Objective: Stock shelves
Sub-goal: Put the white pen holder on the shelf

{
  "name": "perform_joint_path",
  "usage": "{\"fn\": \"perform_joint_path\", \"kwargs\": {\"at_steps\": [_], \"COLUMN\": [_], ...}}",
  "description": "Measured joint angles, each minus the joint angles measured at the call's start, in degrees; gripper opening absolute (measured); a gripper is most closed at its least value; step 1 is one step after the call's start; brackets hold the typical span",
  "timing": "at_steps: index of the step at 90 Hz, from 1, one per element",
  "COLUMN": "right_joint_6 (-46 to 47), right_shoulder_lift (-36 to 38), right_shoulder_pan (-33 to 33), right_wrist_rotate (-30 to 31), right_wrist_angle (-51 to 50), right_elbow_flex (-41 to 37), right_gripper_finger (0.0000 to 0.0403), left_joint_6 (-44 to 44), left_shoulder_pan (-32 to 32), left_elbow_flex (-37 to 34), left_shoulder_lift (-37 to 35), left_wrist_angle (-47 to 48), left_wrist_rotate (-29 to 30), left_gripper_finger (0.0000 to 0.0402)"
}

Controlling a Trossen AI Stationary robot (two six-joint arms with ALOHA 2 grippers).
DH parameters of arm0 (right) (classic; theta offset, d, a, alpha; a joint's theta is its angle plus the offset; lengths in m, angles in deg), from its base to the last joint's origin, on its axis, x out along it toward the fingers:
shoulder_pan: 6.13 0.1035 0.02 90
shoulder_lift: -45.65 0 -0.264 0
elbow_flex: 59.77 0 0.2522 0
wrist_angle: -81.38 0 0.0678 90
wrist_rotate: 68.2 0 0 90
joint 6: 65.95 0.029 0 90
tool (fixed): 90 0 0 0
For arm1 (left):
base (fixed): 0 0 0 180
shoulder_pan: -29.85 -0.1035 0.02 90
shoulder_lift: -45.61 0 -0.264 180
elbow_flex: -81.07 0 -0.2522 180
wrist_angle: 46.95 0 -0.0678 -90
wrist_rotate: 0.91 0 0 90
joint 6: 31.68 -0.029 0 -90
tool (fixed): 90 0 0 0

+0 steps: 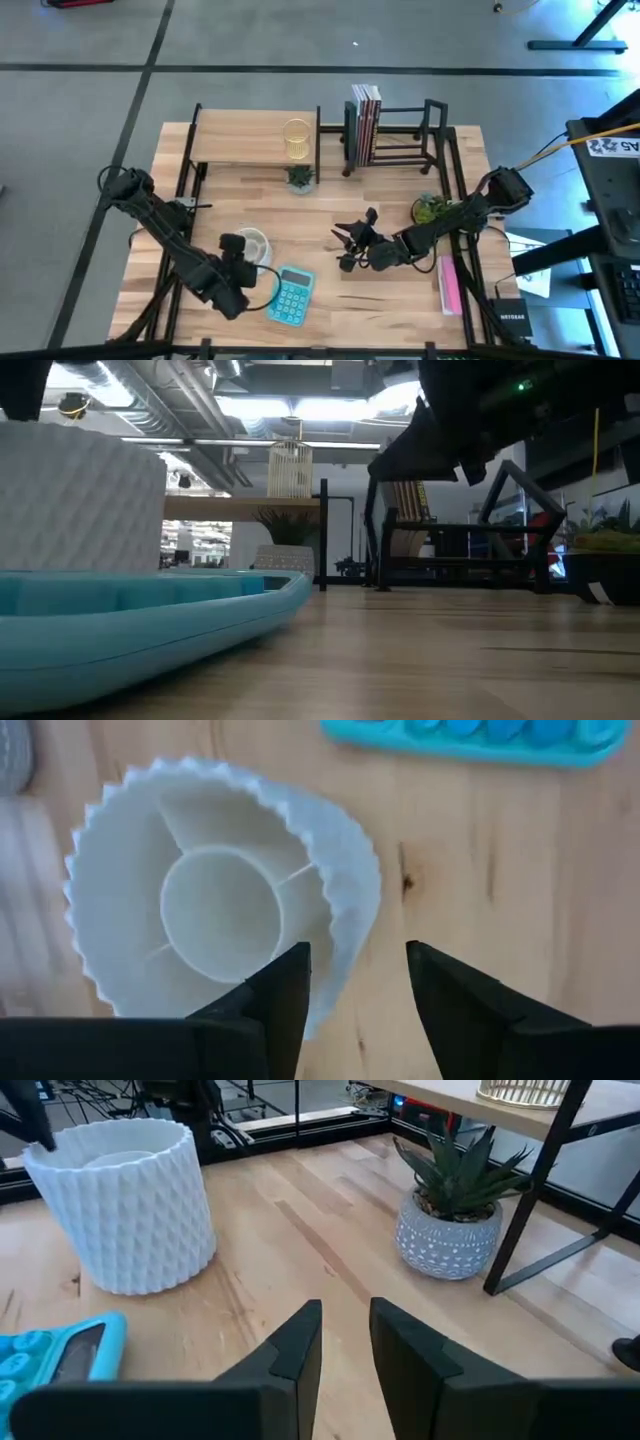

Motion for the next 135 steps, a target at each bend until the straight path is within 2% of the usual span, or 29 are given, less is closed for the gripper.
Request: {"fn": "perform_joint_path", "kwargs": {"at_steps": [14,40,46,62,103,117,135], "right_joint_6": [0.02,0.02,0.02,0.02,0.02,0.02,0.02], "right_shoulder_lift": [0.0,0.0,0.0,0.0,0.0,0.0,0.02], "right_shoulder_pan": [0.0,0.0,0.0,0.0,0.04,0.04,0.04], "right_wrist_rotate": [0.02,0.0,0.0,-0.02,-0.02,-0.03,-0.04], "right_wrist_angle": [0.0,-0.02,-0.04,-0.04,-0.04,-0.04,0.03], "right_elbow_flex": [0.0,0.0,0.0,0.0,-0.01,-0.02,-0.04], "right_gripper_finger": [0.0072,0.0072,0.0072,0.0072,0.0072,0.0072,0.0072], "left_joint_6": [0.88,-1.46,-1.35,-2.44,-6.72,-6.93,-10.51], "left_shoulder_pan": [-1.28,-4.3,-4.8,-5.84,-14.07,-20.62,-34.58], "left_elbow_flex": [-0.6,-0.6,-0.6,2.87,23.76,31.11,35.96], "left_shoulder_lift": [0.0,-0.02,-0.01,0.0,0.0,-0.51,-1.1], "left_wrist_angle": [-1.53,-1.78,-1.75,1.24,16.6,17.42,17.54], "left_wrist_rotate": [-0.5,-2.85,-3.53,-1.33,0.13,-0.41,-0.74], "left_gripper_finger": [0.0132,0.0021,0.0007,0.0003,0.0001,0.0,0.0]}}
